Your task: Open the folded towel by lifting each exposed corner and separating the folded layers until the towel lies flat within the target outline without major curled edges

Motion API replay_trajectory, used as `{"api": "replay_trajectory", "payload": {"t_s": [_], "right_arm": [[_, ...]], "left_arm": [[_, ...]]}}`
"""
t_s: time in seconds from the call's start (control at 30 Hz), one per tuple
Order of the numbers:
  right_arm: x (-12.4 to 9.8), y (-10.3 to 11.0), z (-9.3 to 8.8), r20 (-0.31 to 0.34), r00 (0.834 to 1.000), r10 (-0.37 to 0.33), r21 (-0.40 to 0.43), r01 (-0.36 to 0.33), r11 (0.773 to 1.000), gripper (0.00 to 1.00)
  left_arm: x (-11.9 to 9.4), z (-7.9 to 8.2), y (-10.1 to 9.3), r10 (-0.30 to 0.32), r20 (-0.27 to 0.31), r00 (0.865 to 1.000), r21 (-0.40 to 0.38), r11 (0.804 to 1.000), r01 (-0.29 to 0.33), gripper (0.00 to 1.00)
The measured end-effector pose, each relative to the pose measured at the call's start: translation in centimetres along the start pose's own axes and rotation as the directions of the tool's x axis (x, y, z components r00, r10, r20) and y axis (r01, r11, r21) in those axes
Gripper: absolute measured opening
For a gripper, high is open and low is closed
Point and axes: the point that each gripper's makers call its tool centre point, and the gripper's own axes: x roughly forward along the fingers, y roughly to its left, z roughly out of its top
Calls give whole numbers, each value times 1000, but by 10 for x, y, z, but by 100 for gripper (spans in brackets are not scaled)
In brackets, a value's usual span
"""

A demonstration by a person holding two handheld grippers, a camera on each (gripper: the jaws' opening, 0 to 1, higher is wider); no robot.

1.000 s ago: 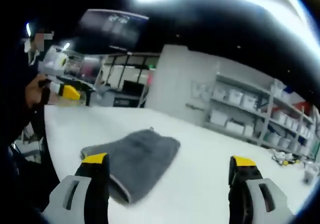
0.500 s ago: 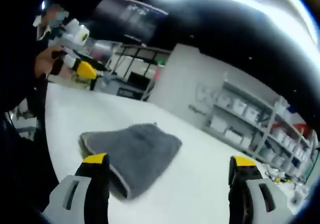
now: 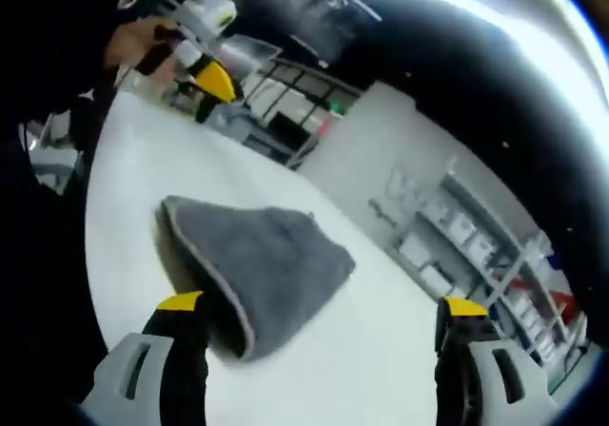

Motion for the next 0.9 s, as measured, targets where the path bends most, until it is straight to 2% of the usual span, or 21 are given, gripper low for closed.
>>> {"api": "replay_trajectory", "payload": {"t_s": [0.13,0.27,0.43,0.57,0.73,0.9], "right_arm": [[2,1,2,2,1000,-27,-76,27,997,100],[5,9,13,40,999,-34,-185,41,982,100],[13,19,21,72,996,-45,-304,65,950,100],[17,19,27,93,993,-69,-383,100,918,100],[21,22,35,122,989,-87,-434,132,891,100],[25,29,39,148,986,-80,-476,142,868,100]], "left_arm": [[1,0,-1,-2,-4,1000,4,1000,2,99],[4,3,2,-2,-12,1000,10,1000,2,98],[11,12,2,-34,-52,998,44,998,36,97],[19,24,1,-45,-93,995,128,990,57,97],[30,27,0,-69,-152,986,179,979,96,98],[37,31,6,-55,-172,984,210,974,91,98]]}}
